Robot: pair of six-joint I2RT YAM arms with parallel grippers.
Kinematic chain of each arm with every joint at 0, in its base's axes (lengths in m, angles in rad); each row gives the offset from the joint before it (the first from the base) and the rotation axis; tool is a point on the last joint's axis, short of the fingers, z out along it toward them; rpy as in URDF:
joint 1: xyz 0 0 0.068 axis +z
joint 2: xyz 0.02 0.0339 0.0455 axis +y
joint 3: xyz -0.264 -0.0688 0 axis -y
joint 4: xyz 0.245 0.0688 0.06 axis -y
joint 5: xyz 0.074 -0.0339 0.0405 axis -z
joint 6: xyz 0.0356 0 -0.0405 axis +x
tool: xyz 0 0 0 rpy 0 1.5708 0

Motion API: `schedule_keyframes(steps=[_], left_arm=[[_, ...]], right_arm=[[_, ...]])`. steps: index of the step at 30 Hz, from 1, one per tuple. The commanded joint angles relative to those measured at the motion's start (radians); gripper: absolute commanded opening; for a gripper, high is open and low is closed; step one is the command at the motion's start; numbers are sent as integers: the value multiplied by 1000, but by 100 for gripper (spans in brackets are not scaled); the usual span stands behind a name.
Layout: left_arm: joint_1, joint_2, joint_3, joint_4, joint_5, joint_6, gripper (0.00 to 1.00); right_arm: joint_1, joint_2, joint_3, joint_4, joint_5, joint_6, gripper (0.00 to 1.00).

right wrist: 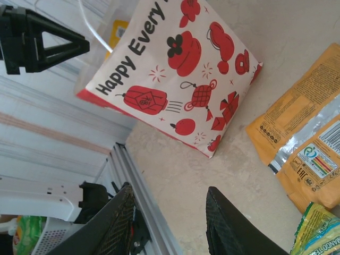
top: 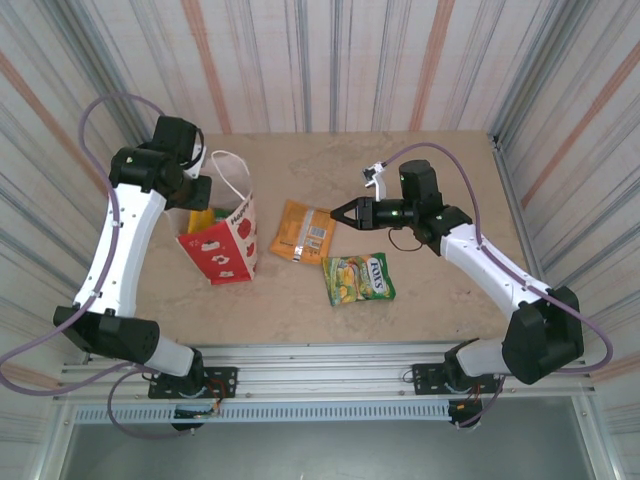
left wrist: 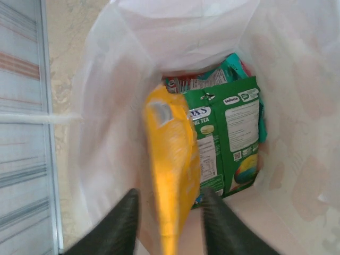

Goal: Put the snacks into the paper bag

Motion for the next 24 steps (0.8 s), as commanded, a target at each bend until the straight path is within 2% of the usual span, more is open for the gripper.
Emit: schedule_keyframes(steps=[1, 5, 11, 15, 18, 22, 24], left_arm=[[6, -3, 26, 11, 28, -30, 56], [6, -31, 64, 29, 72, -35, 56], [-18, -113, 66, 87, 253, -73, 57], [-50, -189, -10, 157, 395, -124, 57], [-80, -240, -91, 209, 482, -144, 56], [-133, -297, -226, 278, 582, -167, 56], [-181, -325, -311, 331, 597, -204, 56]], right_arm=[[10, 9, 21, -20, 17, -14, 39], [10, 9, 27, -37, 37, -13, 40], [13, 17, 60, -189, 137, -22, 40], [20, 43, 86, -306, 241, -3, 42], [27, 73, 86, -331, 291, 43, 44], [32, 144, 96, -333, 313, 110, 46], [36, 190, 110, -338, 326, 137, 47]])
